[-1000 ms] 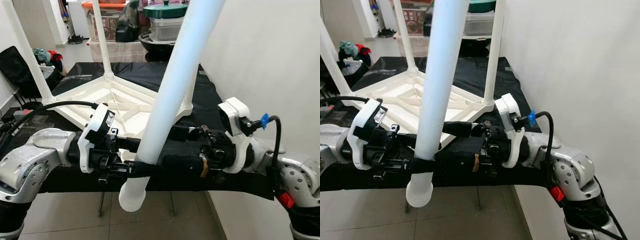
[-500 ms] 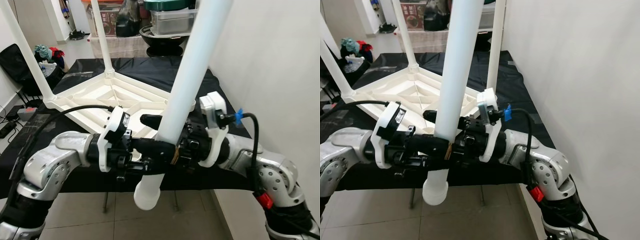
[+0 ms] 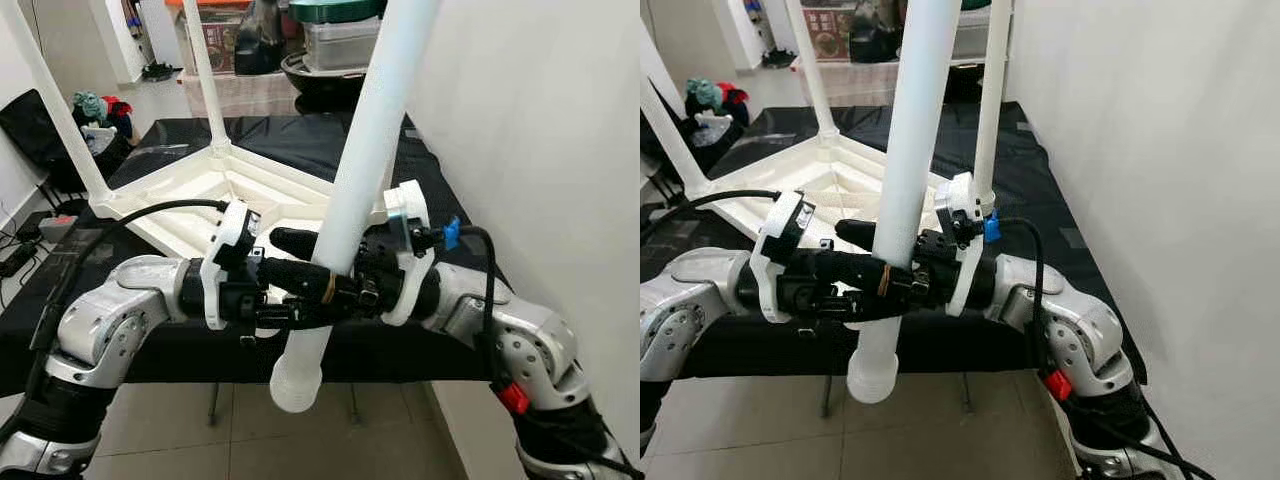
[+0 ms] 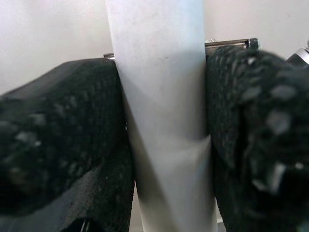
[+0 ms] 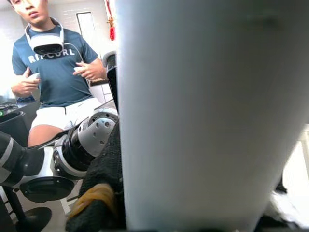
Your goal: Building children table
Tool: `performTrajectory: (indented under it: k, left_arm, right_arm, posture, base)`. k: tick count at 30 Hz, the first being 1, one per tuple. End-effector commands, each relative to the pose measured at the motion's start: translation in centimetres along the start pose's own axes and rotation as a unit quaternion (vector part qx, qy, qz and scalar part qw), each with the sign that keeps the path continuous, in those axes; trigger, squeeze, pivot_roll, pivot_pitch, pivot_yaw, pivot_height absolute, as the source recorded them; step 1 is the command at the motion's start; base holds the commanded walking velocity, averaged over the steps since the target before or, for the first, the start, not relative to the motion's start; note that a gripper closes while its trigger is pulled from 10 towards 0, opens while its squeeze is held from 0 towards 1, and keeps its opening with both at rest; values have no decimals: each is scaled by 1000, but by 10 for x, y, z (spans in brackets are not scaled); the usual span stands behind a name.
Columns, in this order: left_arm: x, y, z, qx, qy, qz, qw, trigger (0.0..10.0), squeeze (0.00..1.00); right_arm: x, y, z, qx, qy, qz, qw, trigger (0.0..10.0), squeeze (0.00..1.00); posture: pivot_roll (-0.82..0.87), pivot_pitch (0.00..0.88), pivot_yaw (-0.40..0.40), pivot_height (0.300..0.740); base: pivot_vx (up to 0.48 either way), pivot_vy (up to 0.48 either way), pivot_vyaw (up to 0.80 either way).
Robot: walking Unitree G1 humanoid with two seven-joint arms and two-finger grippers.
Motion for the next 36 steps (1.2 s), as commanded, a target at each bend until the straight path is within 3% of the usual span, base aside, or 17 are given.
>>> performTrajectory:
  k: [1, 10, 11, 28, 29, 30, 33, 34, 36]
  left_arm:
    - [6, 6, -4, -8, 15, -13, 1000, 10000, 0]
    - [2, 4, -6, -3, -9, -21, 1000, 10000, 0]
    - [4, 2, -7, -4, -24, -25, 999, 10000, 1000]
    - [2, -17, -26, -24, -27, 10, 999, 10000, 1000]
    - [6, -23, -21, -11, -10, 21, 1000, 10000, 1000]
    - [6, -23, -21, -11, -10, 21, 1000, 10000, 1000]
    - [14, -51, -4, 51, 35, 73, 995, 10000, 1000]
    - [14, -51, -4, 51, 35, 73, 995, 10000, 1000]
    - [8, -66, 2, 82, 46, 115, 989, 10000, 1000]
  right_arm:
    - [1, 0, -14, -36, 6, -11, 999, 0, 0]
    - [0, -1, -16, -41, -6, -4, 999, 0, 0]
    - [0, -2, -20, -49, -10, -3, 999, 0, 0]
    - [5, -7, -47, -118, -24, -15, 993, 0, 0]
    - [7, -12, -61, -155, -28, -20, 987, 0, 0]
    - [7, -12, -61, -155, -28, -20, 987, 0, 0]
    - [22, -35, -97, -253, -35, -54, 965, 0, 0]
    - [22, -35, -97, -253, -35, -54, 965, 0, 0]
    - [31, -45, -102, -267, -34, -75, 960, 0, 0]
  posture:
    - [-77, 0, 20, 740]
    - [-77, 0, 13, 740]
    - [-73, 0, 9, 740]
    - [-59, 0, 7, 740]
    - [-61, 0, 8, 740]
    - [-61, 0, 8, 740]
    - [-54, 0, 8, 740]
    - [-54, 0, 8, 740]
    - [-47, 0, 7, 740]
  base:
    - [0, 0, 0]
    - [0, 0, 0]
    - [0, 0, 0]
    - [0, 0, 0]
    - [0, 0, 0]
    - [0, 0, 0]
    - [0, 0, 0]
    - [0, 0, 0]
    - [0, 0, 0]
Point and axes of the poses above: a point about 5 cm out from each wrist's last joint towards the gripper, its own y axis pointing out of the wrist towards the gripper, its own x axis along the axis of the wrist's last joint, z = x × y, the point moved 6 cm from there along y, pointing out of the wrist towards the gripper, and after that the axes turned 9 degrees about y, right-handed, at the moved point
